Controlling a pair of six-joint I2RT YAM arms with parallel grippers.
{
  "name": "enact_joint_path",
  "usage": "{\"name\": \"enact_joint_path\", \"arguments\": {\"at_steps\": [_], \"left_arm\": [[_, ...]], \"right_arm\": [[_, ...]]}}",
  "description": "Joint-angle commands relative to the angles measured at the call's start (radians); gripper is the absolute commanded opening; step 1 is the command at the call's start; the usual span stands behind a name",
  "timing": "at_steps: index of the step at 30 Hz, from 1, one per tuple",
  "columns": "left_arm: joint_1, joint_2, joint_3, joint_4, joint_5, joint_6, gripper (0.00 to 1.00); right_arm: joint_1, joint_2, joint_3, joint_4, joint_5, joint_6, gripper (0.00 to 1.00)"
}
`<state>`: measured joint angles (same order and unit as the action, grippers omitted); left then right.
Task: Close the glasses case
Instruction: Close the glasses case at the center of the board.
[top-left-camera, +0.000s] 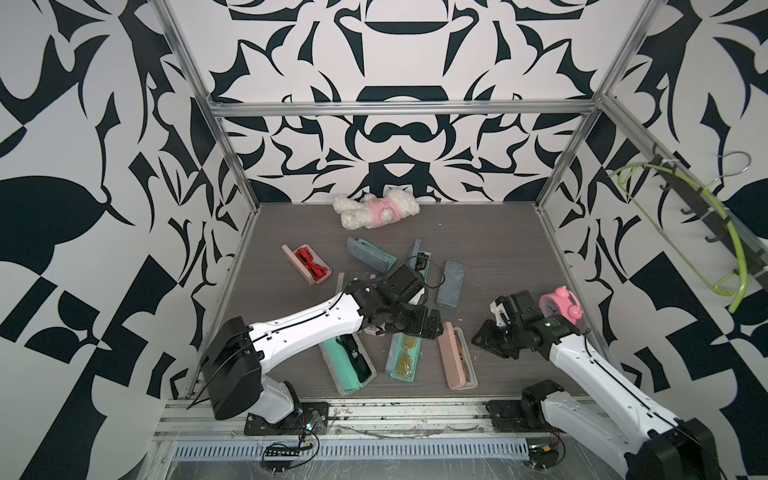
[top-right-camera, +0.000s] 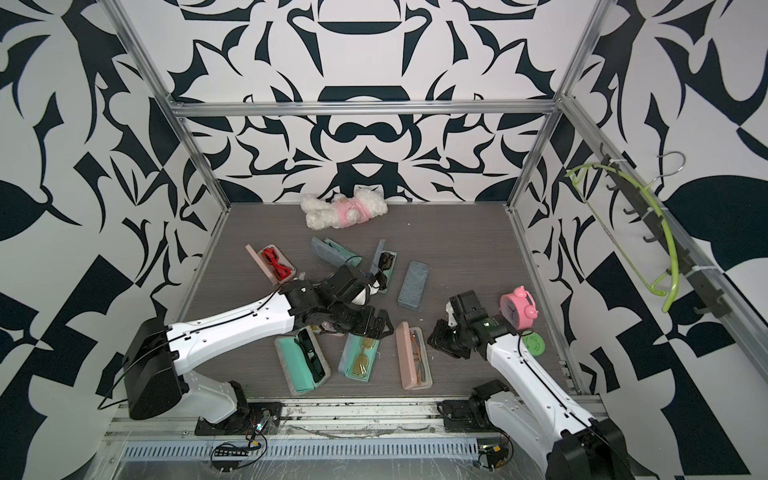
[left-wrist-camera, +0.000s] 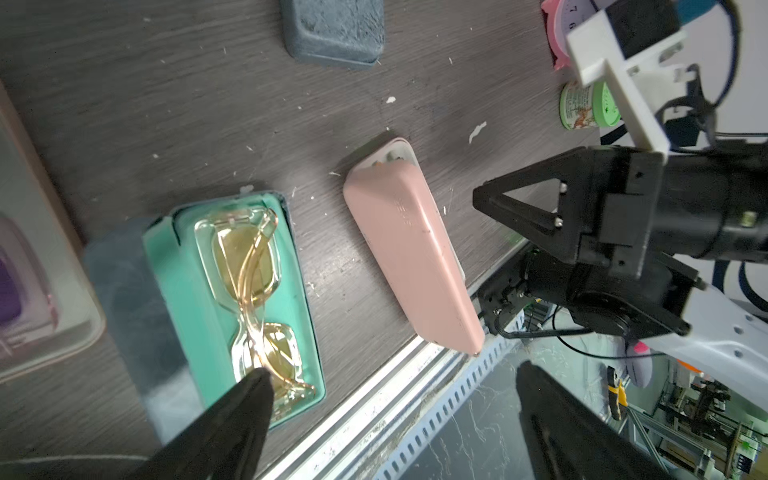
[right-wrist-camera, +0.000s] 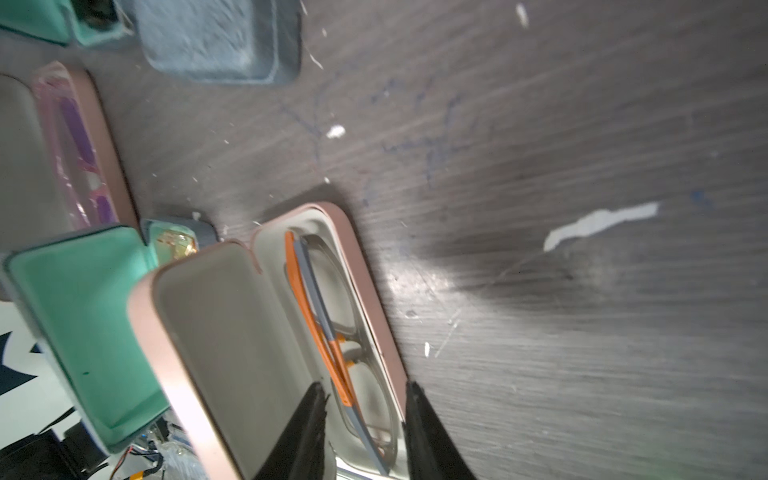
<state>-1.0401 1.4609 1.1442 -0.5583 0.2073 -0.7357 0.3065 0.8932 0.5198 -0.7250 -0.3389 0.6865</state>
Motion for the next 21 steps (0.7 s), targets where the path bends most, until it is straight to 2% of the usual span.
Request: {"name": "enact_joint_path", "arguments": {"at_steps": [1, 11, 21], "left_arm": [[-0.031, -0.054, -0.045, 0.053, 0.007, -0.054, 0.94], [-0.093, -0.056, -0.124, 0.129, 0.025, -0.115, 0.86], [-0.107, 0.004, -0.139, 0.223, 0.079, -0.148, 0.77]], "right_arm": [[0.016, -0.027, -0.022, -0.015, 0.038, 0.04, 0.34], [0.09, -0.008, -0.055, 0.048, 0.046, 0.084, 0.27], [0.152, 0.107, -0.075, 0.152, 0.072, 0.107, 0.24]]}}
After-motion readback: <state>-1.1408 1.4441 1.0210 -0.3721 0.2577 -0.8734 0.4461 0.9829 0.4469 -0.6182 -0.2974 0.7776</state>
